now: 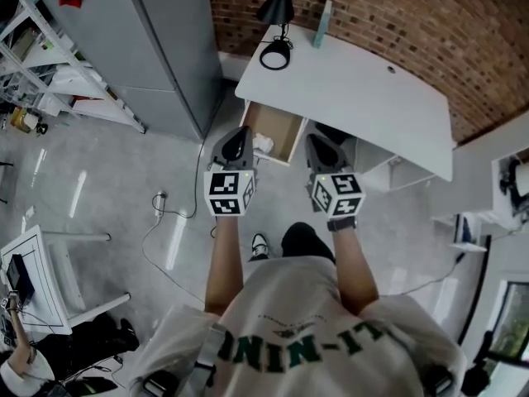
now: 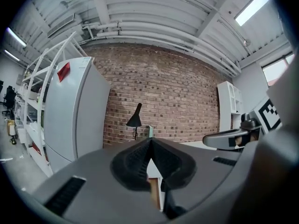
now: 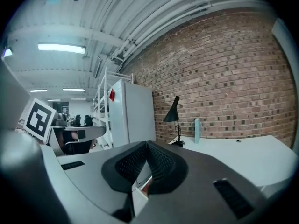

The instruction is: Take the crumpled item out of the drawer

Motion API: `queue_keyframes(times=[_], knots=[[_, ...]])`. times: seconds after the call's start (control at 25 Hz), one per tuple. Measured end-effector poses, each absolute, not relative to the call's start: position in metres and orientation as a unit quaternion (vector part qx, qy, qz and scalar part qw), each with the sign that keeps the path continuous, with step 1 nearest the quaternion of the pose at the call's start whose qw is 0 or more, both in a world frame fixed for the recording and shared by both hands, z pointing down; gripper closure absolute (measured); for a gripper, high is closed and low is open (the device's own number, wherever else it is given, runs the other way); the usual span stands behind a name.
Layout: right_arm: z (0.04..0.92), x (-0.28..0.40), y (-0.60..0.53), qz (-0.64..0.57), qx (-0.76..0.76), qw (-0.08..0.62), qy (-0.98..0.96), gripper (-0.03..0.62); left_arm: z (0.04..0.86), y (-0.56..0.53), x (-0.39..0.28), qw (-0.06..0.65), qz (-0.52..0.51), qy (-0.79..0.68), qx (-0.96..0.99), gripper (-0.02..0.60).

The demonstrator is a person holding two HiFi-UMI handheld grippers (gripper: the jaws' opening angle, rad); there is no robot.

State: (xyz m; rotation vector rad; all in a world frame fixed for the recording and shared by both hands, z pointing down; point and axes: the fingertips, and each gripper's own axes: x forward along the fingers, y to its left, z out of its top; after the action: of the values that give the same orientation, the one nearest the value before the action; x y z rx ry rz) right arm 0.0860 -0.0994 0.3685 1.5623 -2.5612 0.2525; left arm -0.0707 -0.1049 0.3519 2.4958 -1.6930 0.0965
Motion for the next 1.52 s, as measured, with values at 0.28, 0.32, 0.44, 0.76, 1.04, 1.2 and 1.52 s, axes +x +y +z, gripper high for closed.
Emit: queue_keyframes(times=[0.28,0.32,0.44,0.76,1.04,1.2,1.52], knots=[[0.416,0.085,-0.155,0.109,0.497,0.096,-0.856,0.589,0.399,-0.157,-0.065,0.096,0.052,-0.559,0.822,0.588],[0.423,0.084,-0.166,0.107,0.493,0.103,-0.857,0.589,0.406,-0.166,-0.063,0.099,0.055,-0.56,0.821,0.588],[0.444,0.082,-0.198,0.116,0.481,0.121,-0.861,0.589,0.427,-0.191,-0.06,0.112,0.074,-0.561,0.817,0.588],[0.514,0.061,-0.251,0.151,0.43,0.178,-0.872,0.589,0.478,-0.242,-0.065,0.145,0.101,-0.567,0.805,0.588],[0.576,0.038,-0.27,0.158,0.382,0.245,-0.877,0.588,0.52,-0.266,-0.085,0.16,0.136,-0.565,0.798,0.588],[0.611,0.027,-0.28,0.166,0.353,0.276,-0.878,0.588,0.54,-0.279,-0.088,0.171,0.128,-0.566,0.796,0.588],[0.689,0.016,-0.292,0.193,0.31,0.353,-0.861,0.56,0.585,-0.297,-0.1,0.22,0.088,-0.563,0.792,0.588]])
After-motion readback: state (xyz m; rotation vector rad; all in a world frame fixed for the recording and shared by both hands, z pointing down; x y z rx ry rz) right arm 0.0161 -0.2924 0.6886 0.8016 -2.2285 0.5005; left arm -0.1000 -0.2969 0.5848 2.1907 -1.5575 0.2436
